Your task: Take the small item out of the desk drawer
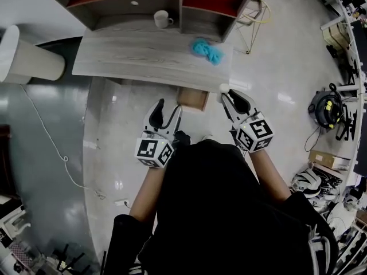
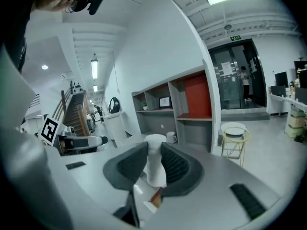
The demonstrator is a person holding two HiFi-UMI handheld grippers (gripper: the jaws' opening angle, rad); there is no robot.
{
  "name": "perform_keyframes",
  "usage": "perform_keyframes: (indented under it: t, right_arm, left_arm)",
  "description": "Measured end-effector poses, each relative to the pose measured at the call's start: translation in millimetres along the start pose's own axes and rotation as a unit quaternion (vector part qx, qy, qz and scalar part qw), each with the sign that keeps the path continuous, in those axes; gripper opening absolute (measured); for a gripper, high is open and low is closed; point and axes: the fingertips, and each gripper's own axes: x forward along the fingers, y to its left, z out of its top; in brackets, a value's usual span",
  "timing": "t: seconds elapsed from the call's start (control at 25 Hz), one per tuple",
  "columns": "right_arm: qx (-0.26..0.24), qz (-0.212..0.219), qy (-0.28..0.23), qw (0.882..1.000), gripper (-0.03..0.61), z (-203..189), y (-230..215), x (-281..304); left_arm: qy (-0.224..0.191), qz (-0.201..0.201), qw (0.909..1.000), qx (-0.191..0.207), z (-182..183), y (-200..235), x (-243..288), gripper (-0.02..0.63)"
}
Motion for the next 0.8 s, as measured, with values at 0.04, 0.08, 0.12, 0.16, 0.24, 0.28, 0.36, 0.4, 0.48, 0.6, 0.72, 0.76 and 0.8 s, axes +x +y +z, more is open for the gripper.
perform_keyframes:
  t: [0.04, 0.08, 0.12, 0.16, 0.24, 0.28, 0.36, 0.4, 0.48, 0.6, 0.72, 0.76, 0.8]
  right_arm:
    - [-0.005, -0.002, -0.008, 1.000, 0.091, 4.4, -2.7, -8.0]
    - [-0.011, -0.002, -0.014, 1.000, 0.091, 8.2, -4.8, -15.6]
    - [-0.017, -0.001, -0.020, 1.000, 0.091, 11.3, -6.4, -22.6]
    - [-0.021, 0.002, -0.025, 0.999, 0.091, 13.5, -7.7, -29.5]
    - [-0.024, 0.007, -0.033, 0.999, 0.091, 15.4, -10.8, -43.4]
    - [-0.024, 0.010, -0.036, 0.999, 0.091, 15.2, -12.7, -50.5]
    - [-0.025, 0.014, -0.043, 0.999, 0.091, 13.6, -17.0, -64.3]
    - [-0.025, 0.016, -0.045, 0.999, 0.091, 12.7, -19.1, -70.9]
    - [-0.022, 0.020, -0.050, 0.998, 0.091, 11.1, -23.2, -83.6]
    - [0.002, 0.028, -0.058, 0.998, 0.091, 8.5, -29.2, -101.0]
    - [0.007, 0.027, -0.065, 0.998, 0.091, 5.6, -33.5, -111.6]
    - [0.005, 0.026, -0.066, 0.997, 0.091, 5.4, -34.4, -113.2]
    - [0.002, 0.025, -0.068, 0.997, 0.091, 5.2, -35.2, -114.5]
  left_arm:
    - [-0.002, 0.000, 1.0000, 0.003, 1.1, -9.1, 0.4, 0.227]
    - [-0.004, 0.001, 1.0000, 0.005, 1.8, -17.9, 0.7, 0.227]
    - [-0.006, 0.001, 1.0000, 0.007, 2.1, -26.4, 0.8, 0.227]
    - [-0.008, 0.002, 0.9999, 0.008, 1.9, -34.8, 0.6, 0.227]
    - [-0.013, 0.003, 0.9999, 0.011, -0.5, -51.4, -0.6, 0.227]
    - [-0.015, 0.004, 0.9998, 0.011, -2.4, -59.4, -1.4, 0.227]
    - [-0.019, 0.007, 0.9997, 0.011, -6.4, -74.6, -3.2, 0.227]
    - [-0.021, 0.009, 0.9997, 0.011, -7.9, -81.4, -4.4, 0.227]
    - [-0.027, 0.017, 0.9995, 0.008, -9.9, -91.8, -8.6, 0.227]
    - [-0.028, 0.035, 0.9990, -0.001, -17.0, -101.7, -17.2, 0.196]
    - [-0.020, 0.035, 0.9991, 0.008, -25.5, -110.7, -21.6, 0.139]
    - [-0.017, 0.033, 0.9991, 0.022, -26.1, -114.5, -21.6, 0.119]
    - [-0.015, 0.031, 0.9986, 0.041, -25.6, -118.8, -21.1, 0.101]
